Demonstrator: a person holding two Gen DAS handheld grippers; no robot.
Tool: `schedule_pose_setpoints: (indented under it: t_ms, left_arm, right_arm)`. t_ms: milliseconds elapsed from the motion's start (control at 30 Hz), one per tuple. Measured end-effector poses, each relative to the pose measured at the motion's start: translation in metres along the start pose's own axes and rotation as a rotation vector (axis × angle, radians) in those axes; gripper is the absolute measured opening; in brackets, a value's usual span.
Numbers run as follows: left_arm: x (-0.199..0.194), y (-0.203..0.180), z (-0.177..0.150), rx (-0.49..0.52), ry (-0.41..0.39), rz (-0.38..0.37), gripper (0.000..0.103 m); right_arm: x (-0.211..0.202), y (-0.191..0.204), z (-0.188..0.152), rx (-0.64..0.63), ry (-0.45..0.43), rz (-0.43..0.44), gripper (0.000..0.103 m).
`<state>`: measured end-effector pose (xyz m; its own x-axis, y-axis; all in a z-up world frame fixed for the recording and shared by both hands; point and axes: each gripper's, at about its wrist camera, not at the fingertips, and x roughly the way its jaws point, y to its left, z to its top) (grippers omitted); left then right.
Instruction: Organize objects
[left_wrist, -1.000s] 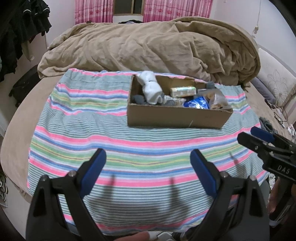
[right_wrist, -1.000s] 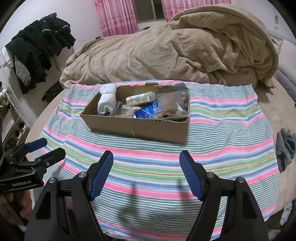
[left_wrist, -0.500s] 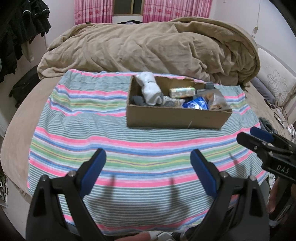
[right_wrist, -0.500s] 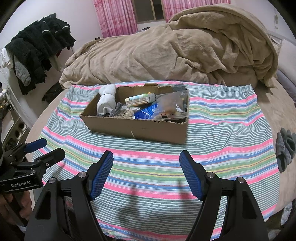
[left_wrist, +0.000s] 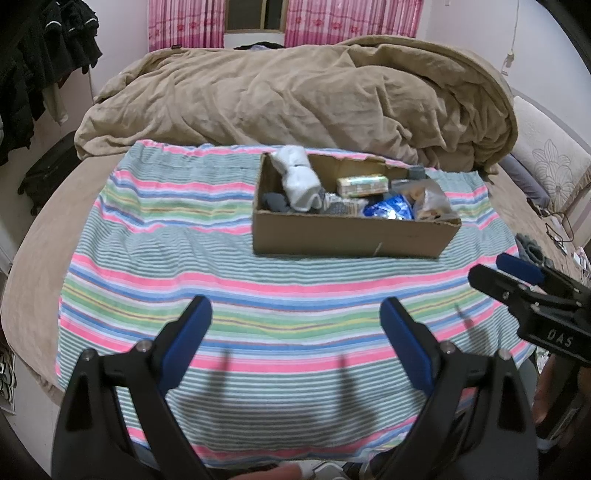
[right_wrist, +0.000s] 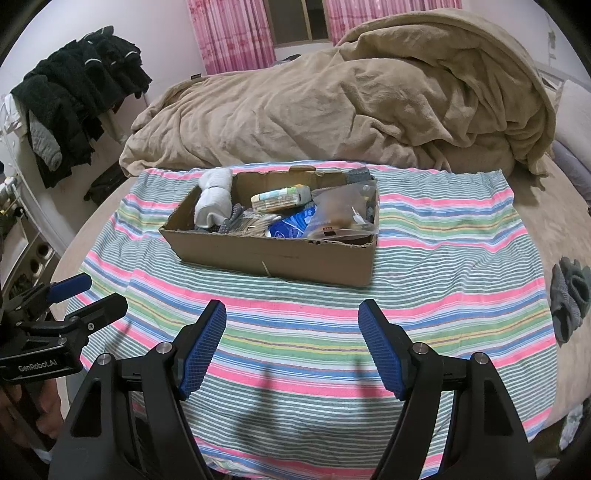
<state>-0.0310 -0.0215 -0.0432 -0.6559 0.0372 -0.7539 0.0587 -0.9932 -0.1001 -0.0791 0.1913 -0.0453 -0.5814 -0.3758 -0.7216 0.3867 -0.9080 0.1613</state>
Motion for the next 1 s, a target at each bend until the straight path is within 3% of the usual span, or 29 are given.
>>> schedule_pose_setpoints:
  t_ms: [667,1000]
  left_arm:
    - [0.000,0.000,0.000,0.000,0.002,-0.003,0.093]
    - [0.018,0.009,0.001,0.008,0.010,-0.021,0.094]
  right_arm:
    - [0.001,0.000,0.000,0.000,0.001,-0.001,0.077]
    - [0.004,-0.002,0.000,-0.004,0.004,-0.005,0.077]
